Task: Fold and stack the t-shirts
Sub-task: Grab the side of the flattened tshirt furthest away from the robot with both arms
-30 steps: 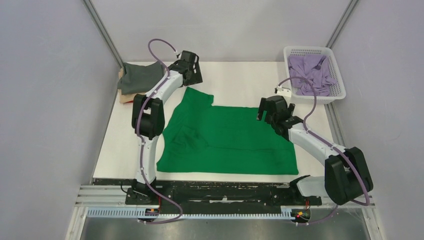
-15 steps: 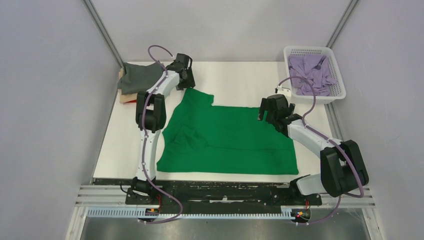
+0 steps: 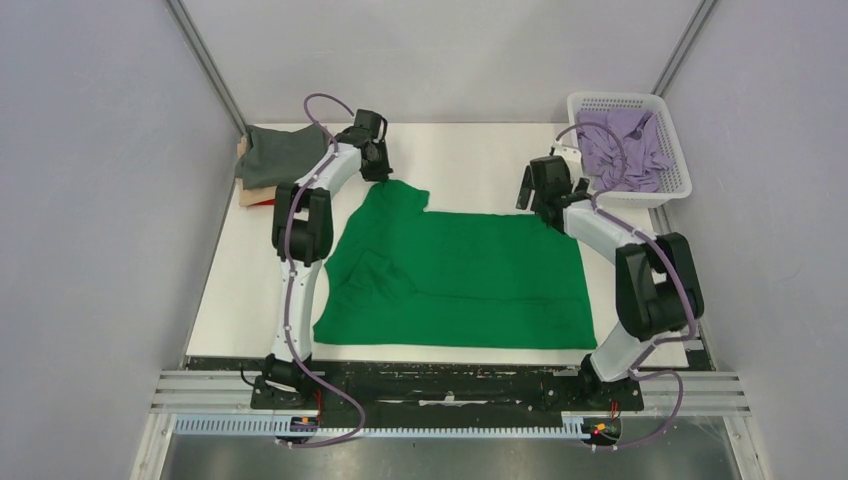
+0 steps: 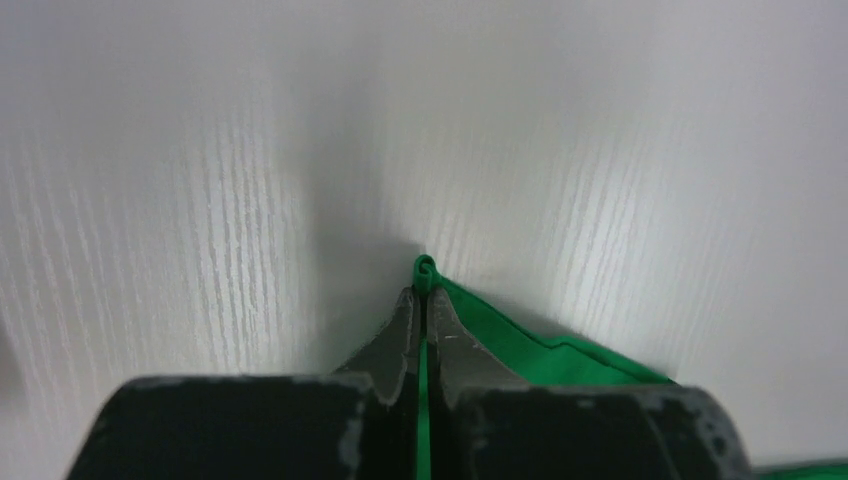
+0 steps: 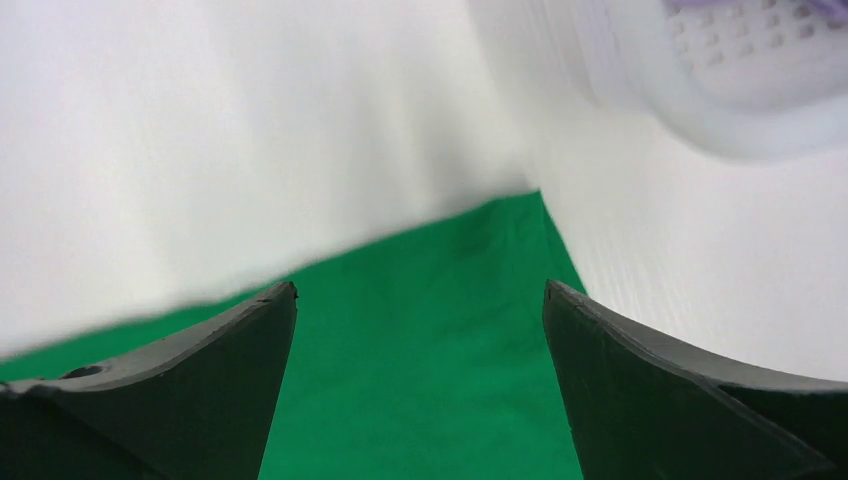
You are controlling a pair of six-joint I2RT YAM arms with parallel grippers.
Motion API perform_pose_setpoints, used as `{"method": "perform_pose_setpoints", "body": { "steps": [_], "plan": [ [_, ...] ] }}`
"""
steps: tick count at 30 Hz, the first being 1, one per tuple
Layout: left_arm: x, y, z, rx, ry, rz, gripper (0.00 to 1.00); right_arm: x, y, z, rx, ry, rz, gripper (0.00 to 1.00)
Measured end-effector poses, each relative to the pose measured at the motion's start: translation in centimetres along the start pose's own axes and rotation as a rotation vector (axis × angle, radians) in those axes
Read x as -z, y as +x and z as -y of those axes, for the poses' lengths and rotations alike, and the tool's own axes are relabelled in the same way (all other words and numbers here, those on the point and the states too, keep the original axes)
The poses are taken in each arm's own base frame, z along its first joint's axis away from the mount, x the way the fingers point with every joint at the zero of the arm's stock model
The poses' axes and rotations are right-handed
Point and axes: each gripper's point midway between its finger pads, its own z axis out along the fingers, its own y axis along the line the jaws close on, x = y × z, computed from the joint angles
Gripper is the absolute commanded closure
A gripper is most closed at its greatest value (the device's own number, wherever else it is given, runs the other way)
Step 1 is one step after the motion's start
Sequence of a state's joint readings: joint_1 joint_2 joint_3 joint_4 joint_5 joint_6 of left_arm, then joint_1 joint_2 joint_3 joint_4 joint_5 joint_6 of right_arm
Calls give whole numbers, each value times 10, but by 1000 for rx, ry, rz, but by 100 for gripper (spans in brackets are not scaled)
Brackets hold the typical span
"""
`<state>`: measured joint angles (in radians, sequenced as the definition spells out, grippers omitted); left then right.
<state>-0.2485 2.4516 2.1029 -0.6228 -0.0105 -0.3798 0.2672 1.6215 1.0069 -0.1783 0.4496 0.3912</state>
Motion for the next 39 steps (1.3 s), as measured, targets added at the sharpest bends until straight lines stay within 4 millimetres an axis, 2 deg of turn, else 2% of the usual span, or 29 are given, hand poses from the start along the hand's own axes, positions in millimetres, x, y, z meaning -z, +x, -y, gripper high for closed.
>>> {"method": "perform_pose_setpoints", "body": {
  "steps": [3,7,11,15,17,22,31,39],
  "plan": [
    [4,7,7,-2,47,-10,98,-23,-17,0,-9,56,6,10],
    [16,25,17,-15,89,-31,98,-52,-28,2,-5,124,-11,11],
    [33,30,29,-31,128,-12,98,-76,-25,4,15,175,-46,14],
    [55,27,39,-43,170,32,98,-91,-11,9,57,221,-100,17],
    [64,23,42,-46,182,56,98,-93,-3,13,73,238,-123,19],
    [81,23,47,-56,198,95,98,-92,0,15,83,247,-136,27],
    [110,51,47,-85,182,112,98,-71,21,36,72,293,-152,42],
    [138,60,49,-101,201,156,98,-66,29,42,57,310,-153,73]
  ]
}}
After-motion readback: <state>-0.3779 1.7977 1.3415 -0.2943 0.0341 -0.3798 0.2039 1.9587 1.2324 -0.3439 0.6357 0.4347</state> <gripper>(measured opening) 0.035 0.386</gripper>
